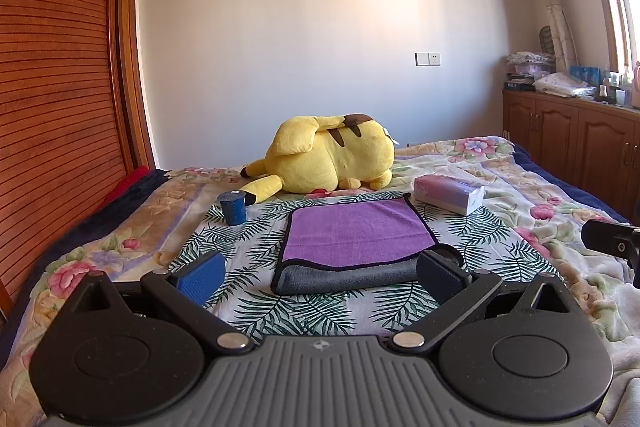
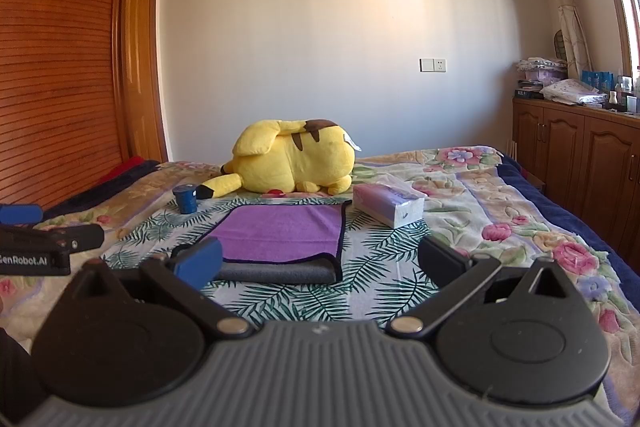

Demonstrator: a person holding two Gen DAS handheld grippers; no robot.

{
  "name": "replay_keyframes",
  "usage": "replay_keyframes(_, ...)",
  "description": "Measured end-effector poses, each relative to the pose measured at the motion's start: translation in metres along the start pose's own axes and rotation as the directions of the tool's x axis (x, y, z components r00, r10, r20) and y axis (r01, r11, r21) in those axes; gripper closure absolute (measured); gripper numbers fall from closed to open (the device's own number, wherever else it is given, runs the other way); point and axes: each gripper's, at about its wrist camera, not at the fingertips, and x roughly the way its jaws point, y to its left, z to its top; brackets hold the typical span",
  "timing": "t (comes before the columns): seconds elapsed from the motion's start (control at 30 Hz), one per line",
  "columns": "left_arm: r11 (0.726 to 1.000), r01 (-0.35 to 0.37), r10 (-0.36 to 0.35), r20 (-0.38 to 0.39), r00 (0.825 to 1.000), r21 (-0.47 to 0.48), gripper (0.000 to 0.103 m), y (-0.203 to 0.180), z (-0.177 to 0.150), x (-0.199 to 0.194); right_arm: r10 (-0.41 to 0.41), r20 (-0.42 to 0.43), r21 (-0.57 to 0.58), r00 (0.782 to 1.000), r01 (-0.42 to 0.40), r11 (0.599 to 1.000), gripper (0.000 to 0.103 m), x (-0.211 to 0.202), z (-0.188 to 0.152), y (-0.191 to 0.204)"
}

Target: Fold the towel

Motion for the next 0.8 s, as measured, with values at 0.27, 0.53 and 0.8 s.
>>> replay_keyframes(0.27, 1.000, 0.005, -0.005, -0.013, 1.000, -0.002, 0.016, 0.007, -0.005, 0.008, 0.005, -0.021, -0.011, 1.000, -0.005, 1.000, 0.000, 0.006, -0.002, 0.004)
replay_keyframes(0.53, 1.000, 0.004, -0.004, -0.038, 0.999, 0.005, 0.016, 0.008, -0.007, 0.024, 0.012, -0.044, -0.025, 0.999, -0.013, 1.000, 0.000, 0.019, -0.002, 0.013)
replay_keyframes(0.8, 1.000, 0.009, -0.008, -0.065, 0.998, 0.014, 0.016, 0.014, -0.005, 0.052, 0.028, -0.068, -0.033, 0.997, -0.030, 0.999, 0.000, 0.037, -0.002, 0.021)
